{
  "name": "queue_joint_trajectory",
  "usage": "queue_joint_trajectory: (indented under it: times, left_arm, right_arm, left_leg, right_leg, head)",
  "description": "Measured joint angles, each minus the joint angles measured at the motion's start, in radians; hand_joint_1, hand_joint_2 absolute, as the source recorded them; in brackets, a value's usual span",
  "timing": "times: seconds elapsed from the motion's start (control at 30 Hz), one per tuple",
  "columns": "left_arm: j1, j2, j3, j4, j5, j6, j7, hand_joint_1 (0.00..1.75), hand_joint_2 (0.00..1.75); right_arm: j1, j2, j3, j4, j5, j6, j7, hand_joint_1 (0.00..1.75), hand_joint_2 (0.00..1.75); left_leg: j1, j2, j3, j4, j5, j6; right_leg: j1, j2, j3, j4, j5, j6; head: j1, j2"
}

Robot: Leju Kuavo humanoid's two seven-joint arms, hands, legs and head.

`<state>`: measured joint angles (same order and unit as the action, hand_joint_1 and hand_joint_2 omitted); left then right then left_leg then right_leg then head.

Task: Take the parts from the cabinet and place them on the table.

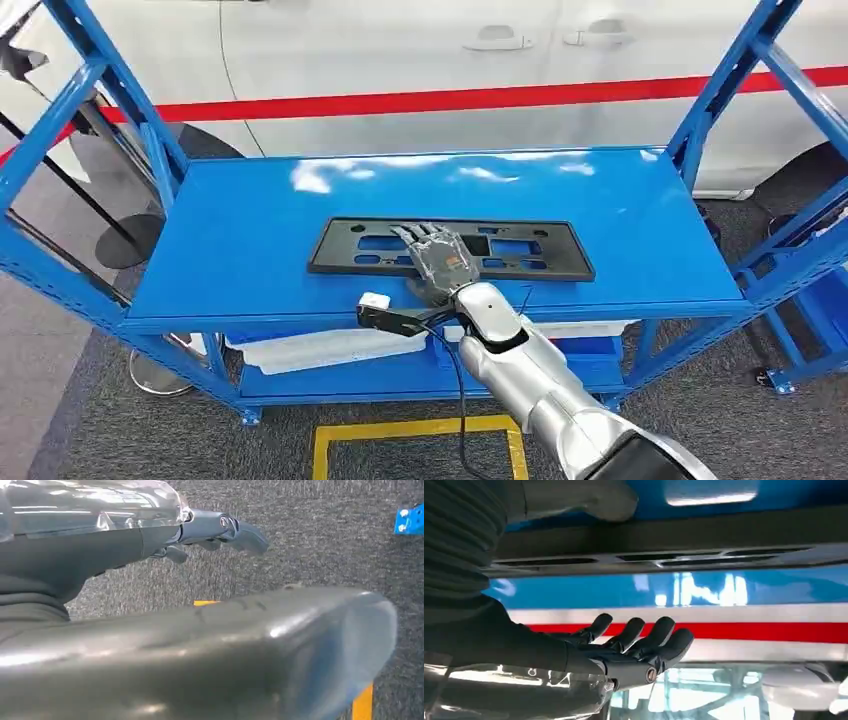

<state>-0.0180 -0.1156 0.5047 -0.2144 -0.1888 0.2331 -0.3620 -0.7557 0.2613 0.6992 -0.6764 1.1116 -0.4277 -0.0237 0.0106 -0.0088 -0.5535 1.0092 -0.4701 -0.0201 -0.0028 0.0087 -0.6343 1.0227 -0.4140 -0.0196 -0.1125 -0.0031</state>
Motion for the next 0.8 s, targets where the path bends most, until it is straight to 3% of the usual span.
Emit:
queue_joint_trajectory:
  times: [0.07, 0.13, 0.17, 0.2, 0.23, 0.27, 0.33, 0.37, 0.47, 0.53, 0.57, 0.63, 0.67, 0.7, 0.73, 0.77, 0.8]
  left_arm:
    - [0.002, 0.0, 0.006, 0.0, 0.002, 0.0, -0.005, 0.0, 0.0]
    - [0.002, -0.002, 0.013, 0.0, 0.002, -0.001, -0.007, 0.0, 0.0]
    - [0.002, -0.002, 0.015, 0.0, 0.003, -0.001, -0.008, 0.0, 0.0]
    - [0.004, -0.002, 0.017, 0.0, 0.005, -0.001, -0.008, 0.0, 0.0]
    - [0.006, -0.002, 0.019, 0.0, 0.005, -0.001, -0.008, 0.0, 0.0]
    - [0.006, -0.002, 0.021, 0.0, 0.008, -0.001, -0.009, 0.0, 0.0]
    - [0.006, -0.002, 0.025, 0.0, 0.009, -0.001, -0.01, 0.0, 0.0]
    - [0.005, -0.002, 0.026, 0.0, 0.009, -0.001, -0.01, 0.0, 0.0]
    - [0.005, -0.003, 0.032, 0.0, 0.009, 0.0, -0.012, 0.0, 0.0]
    - [0.006, -0.007, 0.036, 0.0, 0.009, 0.0, -0.012, 0.0, 0.0]
    - [0.006, -0.007, 0.039, 0.0, 0.009, 0.0, -0.013, 0.0, 0.0]
    - [0.006, -0.007, 0.041, 0.0, 0.009, 0.0, -0.012, 0.0, 0.0]
    - [0.006, -0.007, 0.041, 0.0, 0.009, 0.0, -0.012, 0.0, 0.0]
    - [0.006, -0.007, 0.042, 0.0, 0.008, 0.001, -0.012, 0.0, 0.0]
    - [0.007, -0.008, 0.044, 0.0, 0.008, 0.001, -0.011, 0.0, 0.0]
    - [0.008, -0.009, 0.045, 0.0, 0.008, 0.001, -0.01, 0.0, 0.0]
    - [0.008, -0.01, 0.046, 0.0, 0.006, 0.001, -0.009, 0.0, 0.0]
  right_arm:
    - [-0.012, 0.005, 0.007, 0.007, 0.002, 0.017, 0.007, 0.14, 1.75]
    - [-0.022, 0.008, 0.017, 0.013, 0.003, 0.03, 0.014, 0.0, 1.75]
    - [-0.023, 0.008, 0.021, 0.017, 0.004, 0.036, 0.021, 0.0, 1.75]
    - [-0.023, 0.009, 0.025, 0.021, 0.004, 0.042, 0.024, 0.0, 1.75]
    - [-0.023, 0.01, 0.029, 0.024, 0.005, 0.045, 0.025, 0.0, 1.75]
    - [-0.024, 0.011, 0.031, 0.025, 0.006, 0.048, 0.029, 0.0, 1.75]
    - [-0.03, 0.016, 0.034, 0.025, 0.006, 0.05, 0.033, 0.0, 1.75]
    - [-0.033, 0.017, 0.036, 0.026, 0.006, 0.052, 0.033, 0.0, 1.75]
    - [-0.036, 0.021, 0.044, 0.026, 0.01, 0.065, 0.038, 0.0, 1.75]
    - [-0.038, 0.026, 0.044, 0.024, 0.013, 0.068, 0.041, 0.0, 1.75]
    - [-0.04, 0.026, 0.045, 0.024, 0.016, 0.07, 0.042, 0.0, 1.75]
    - [-0.038, 0.026, 0.045, 0.024, 0.019, 0.081, 0.049, 0.03, 1.75]
    - [-0.034, 0.026, 0.046, 0.024, 0.019, 0.087, 0.055, 1.54, 1.75]
    - [-0.031, 0.026, 0.046, 0.025, 0.021, 0.095, 0.063, 1.68, 1.75]
    - [-0.03, 0.026, 0.046, 0.026, 0.025, 0.1, 0.071, 1.66, 1.75]
    - [-0.031, 0.026, 0.047, 0.027, 0.032, 0.108, 0.086, 1.68, 1.75]
    - [-0.034, 0.027, 0.047, 0.029, 0.04, 0.115, 0.1, 1.75, 1.75]
  left_leg:
    - [0.003, 0.003, -0.024, 0.059, -0.038, -0.01]
    - [0.006, 0.003, -0.103, 0.214, -0.11, -0.018]
    - [0.006, 0.003, -0.144, 0.288, -0.132, -0.021]
    - [0.006, 0.003, -0.163, 0.314, -0.128, -0.022]
    - [0.006, 0.003, -0.158, 0.293, -0.1, -0.022]
    - [0.006, 0.003, -0.131, 0.228, -0.054, -0.02]
    - [0.006, 0.004, -0.047, 0.042, 0.04, -0.01]
    - [0.001, 0.004, -0.032, 0.017, 0.023, -0.002]
    - [-0.006, 0.002, -0.033, 0.008, 0.028, 0.014]
    - [0.006, 0.005, -0.024, -0.009, 0.039, 0.029]
    - [0.005, 0.005, -0.022, -0.012, 0.04, 0.033]
    - [0.004, 0.006, -0.023, -0.012, 0.04, 0.039]
    - [0.004, 0.006, -0.023, -0.012, 0.039, 0.039]
    - [0.004, 0.006, -0.023, -0.011, 0.039, 0.039]
    - [0.004, 0.005, -0.022, -0.011, 0.039, 0.038]
    - [0.004, 0.005, -0.021, -0.01, 0.038, 0.037]
    - [0.004, 0.004, -0.019, -0.008, 0.035, 0.034]
  right_leg:
    - [-0.006, -0.002, 0.01, -0.007, -0.001, -0.011]
    - [-0.003, -0.002, 0.011, -0.007, -0.005, -0.017]
    - [-0.002, -0.003, 0.011, -0.005, -0.006, -0.018]
    - [-0.001, -0.003, 0.012, -0.004, -0.007, -0.019]
    - [-0.001, -0.002, 0.013, -0.003, -0.009, -0.019]
    - [-0.001, -0.001, 0.015, 0.0, -0.012, -0.017]
    - [-0.001, 0.002, 0.022, 0.002, -0.017, -0.012]
    - [0.004, 0.002, 0.022, 0.003, -0.018, -0.008]
    - [0.002, 0.002, 0.02, -0.001, -0.015, 0.007]
    - [0.003, 0.002, 0.02, 0.006, -0.022, 0.018]
    - [0.003, 0.0, 0.007, 0.039, -0.049, 0.022]
    - [-0.002, -0.001, -0.067, 0.197, -0.13, 0.028]
    - [-0.003, -0.001, -0.103, 0.27, -0.156, 0.03]
    - [-0.005, -0.002, -0.125, 0.312, -0.161, 0.032]
    - [-0.007, -0.003, -0.123, 0.303, -0.143, 0.033]
    - [-0.009, -0.004, -0.1, 0.254, -0.108, 0.032]
    - [-0.01, -0.004, -0.057, 0.167, -0.061, 0.03]
  head:
    - [0.0, 0.0]
    - [0.0, 0.0]
    - [0.0, 0.0]
    - [0.0, 0.0]
    - [0.0, 0.0]
    - [0.0, 0.0]
    - [0.0, 0.0]
    - [0.0, 0.0]
    - [0.0, 0.0]
    - [0.0, 0.0]
    - [0.0, 0.0]
    - [0.0, 0.0]
    - [0.0, 0.0]
    - [0.0, 0.0]
    - [0.0, 0.0]
    - [0.0, 0.0]
    - [0.0, 0.0]
